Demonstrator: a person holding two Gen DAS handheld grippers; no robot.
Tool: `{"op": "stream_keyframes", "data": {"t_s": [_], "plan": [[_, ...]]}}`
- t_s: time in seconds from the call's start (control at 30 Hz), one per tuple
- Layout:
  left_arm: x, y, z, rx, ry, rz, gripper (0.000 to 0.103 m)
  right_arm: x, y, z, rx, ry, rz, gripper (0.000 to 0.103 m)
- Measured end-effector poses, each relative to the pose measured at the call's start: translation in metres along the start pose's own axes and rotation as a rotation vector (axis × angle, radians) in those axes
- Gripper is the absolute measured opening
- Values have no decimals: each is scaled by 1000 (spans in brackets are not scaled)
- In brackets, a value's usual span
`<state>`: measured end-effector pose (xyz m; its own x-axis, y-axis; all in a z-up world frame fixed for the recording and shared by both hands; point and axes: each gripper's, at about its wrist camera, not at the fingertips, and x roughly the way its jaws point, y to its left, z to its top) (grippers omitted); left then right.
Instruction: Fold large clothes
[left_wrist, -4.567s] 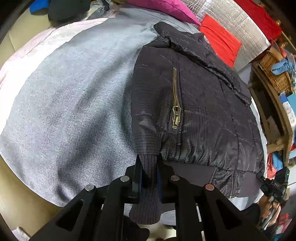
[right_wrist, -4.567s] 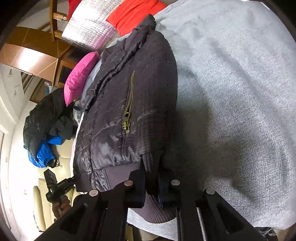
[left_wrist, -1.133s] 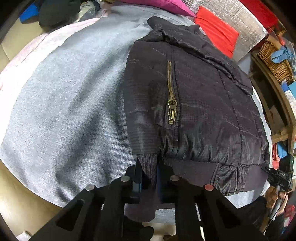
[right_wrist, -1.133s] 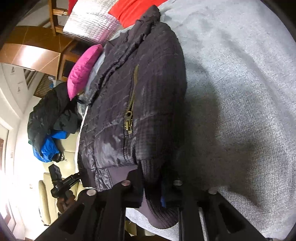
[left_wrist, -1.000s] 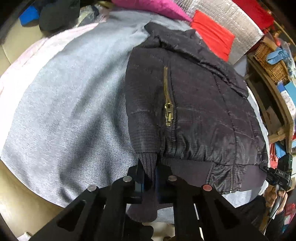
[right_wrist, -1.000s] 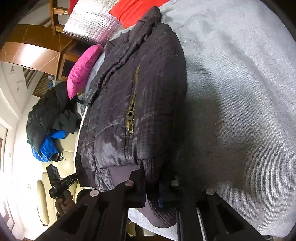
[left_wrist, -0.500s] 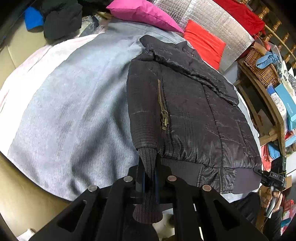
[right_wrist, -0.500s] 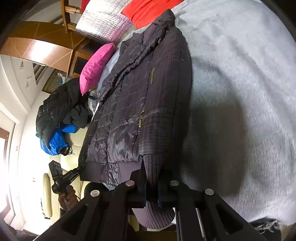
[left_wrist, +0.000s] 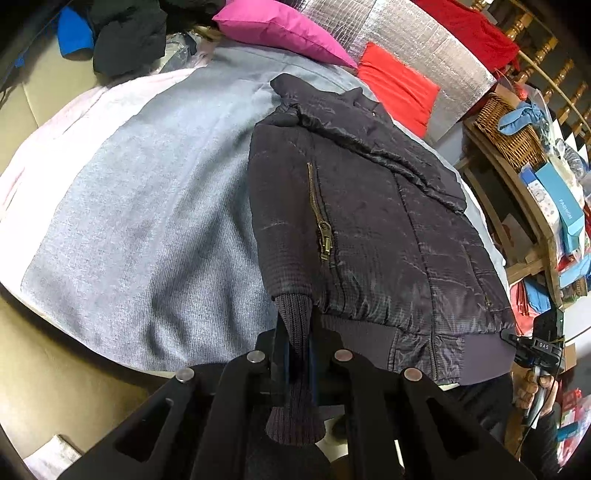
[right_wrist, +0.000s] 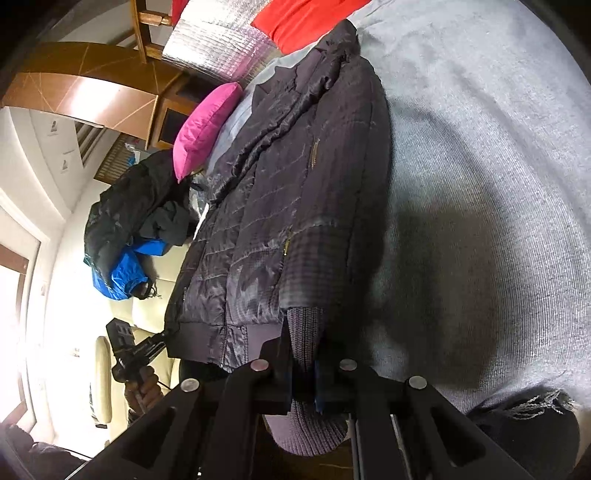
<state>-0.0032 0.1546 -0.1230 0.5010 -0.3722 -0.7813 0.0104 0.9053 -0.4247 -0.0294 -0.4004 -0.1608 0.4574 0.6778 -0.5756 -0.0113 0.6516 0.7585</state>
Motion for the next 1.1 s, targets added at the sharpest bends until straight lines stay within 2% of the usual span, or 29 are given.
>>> {"op": "stream_keyframes", "data": {"t_s": [0.3,0.53,0.7,1.1], "plan": [[8,-1,4,6,-4,-6,8,1,1,-2,2,-6,3,9],[-1,1,-7,17,-2,-17,8,-2,-1,-5,3,-6,4,9],[-2,0,-3,31,-6,-32,8,-6,0,-2,-2,-10,19,9],[-2,12,-3,33,8,-56,8,-7,-20,1,17,6,32,9]]}}
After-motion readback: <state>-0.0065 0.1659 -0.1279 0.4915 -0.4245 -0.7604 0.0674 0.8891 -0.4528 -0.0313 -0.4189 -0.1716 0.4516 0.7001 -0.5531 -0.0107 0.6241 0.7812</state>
